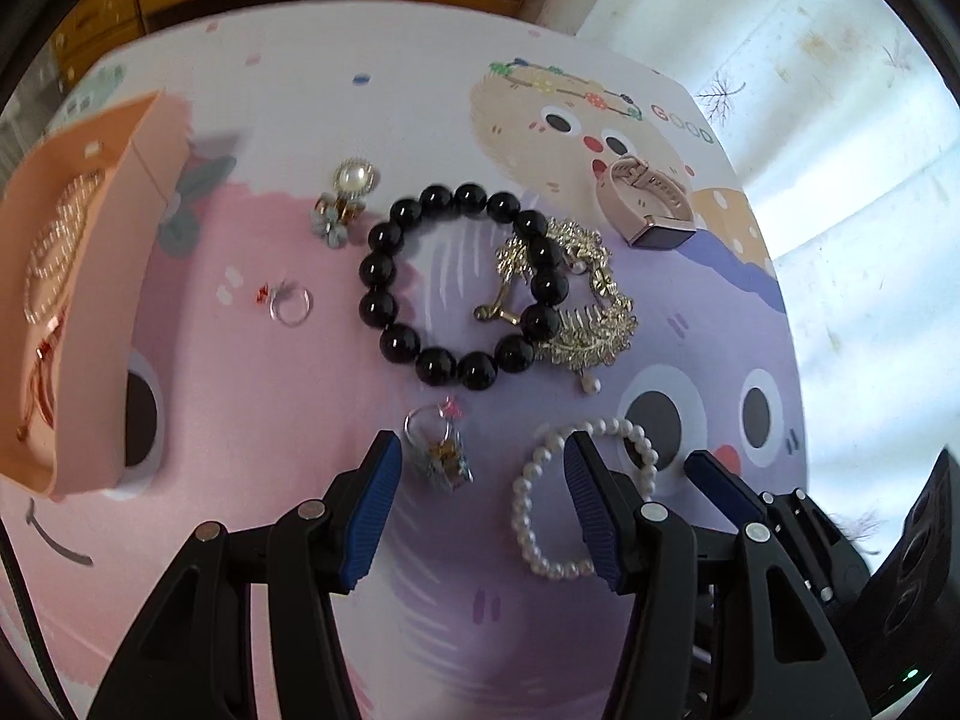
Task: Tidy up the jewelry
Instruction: 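Grasp a silver charm with left tool while right tool grasps white pearl bracelet, then drop the charm from left tool while right tool drops pearl bracelet into box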
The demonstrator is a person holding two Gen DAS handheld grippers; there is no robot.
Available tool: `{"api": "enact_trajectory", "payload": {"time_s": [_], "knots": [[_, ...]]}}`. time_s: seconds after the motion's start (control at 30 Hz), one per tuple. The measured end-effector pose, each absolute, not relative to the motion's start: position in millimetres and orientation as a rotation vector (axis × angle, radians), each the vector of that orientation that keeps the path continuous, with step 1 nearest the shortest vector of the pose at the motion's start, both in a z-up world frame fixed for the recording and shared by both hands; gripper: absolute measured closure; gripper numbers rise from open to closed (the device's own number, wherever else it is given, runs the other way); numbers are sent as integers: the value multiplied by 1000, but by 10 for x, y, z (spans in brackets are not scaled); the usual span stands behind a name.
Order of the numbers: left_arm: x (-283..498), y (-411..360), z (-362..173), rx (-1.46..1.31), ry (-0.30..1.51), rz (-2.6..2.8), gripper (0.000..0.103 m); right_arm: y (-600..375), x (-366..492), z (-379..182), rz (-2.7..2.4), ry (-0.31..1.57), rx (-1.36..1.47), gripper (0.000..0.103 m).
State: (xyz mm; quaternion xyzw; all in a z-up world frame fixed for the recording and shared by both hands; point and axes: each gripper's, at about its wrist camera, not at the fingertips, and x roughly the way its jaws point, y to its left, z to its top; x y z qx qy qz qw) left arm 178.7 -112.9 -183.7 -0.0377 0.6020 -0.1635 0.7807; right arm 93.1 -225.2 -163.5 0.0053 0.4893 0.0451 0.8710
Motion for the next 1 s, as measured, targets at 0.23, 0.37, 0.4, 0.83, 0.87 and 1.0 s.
{"api": "enact_trajectory", "payload": {"time_s": [0.23, 0.37, 0.4, 0.83, 0.87, 1.0], "knots": [[1720, -1282, -1896, 51, 1299, -343, 60, -2316, 1013, -1639, 105, 1020, 2, 85], [1707, -1274, -1900, 32, 1296, -339, 64, -2380, 1052, -1641, 124, 1025, 33, 96], [1705, -1264, -1900, 12, 1295, -350, 71, -2379, 1053, -1643, 127, 1023, 31, 96], [1675, -1044, -1823, -76, 1270, -364, 84, -2448, 1055, -1485, 102, 981, 92, 96], [1671, -1023, -1804, -78, 1266, -368, 84, -2447, 1051, -1454, 102, 972, 96, 96], [1624, -921, -1720, -93, 1252, -389, 84, -2430, 1048, -1276, 95, 919, 114, 96]]}}
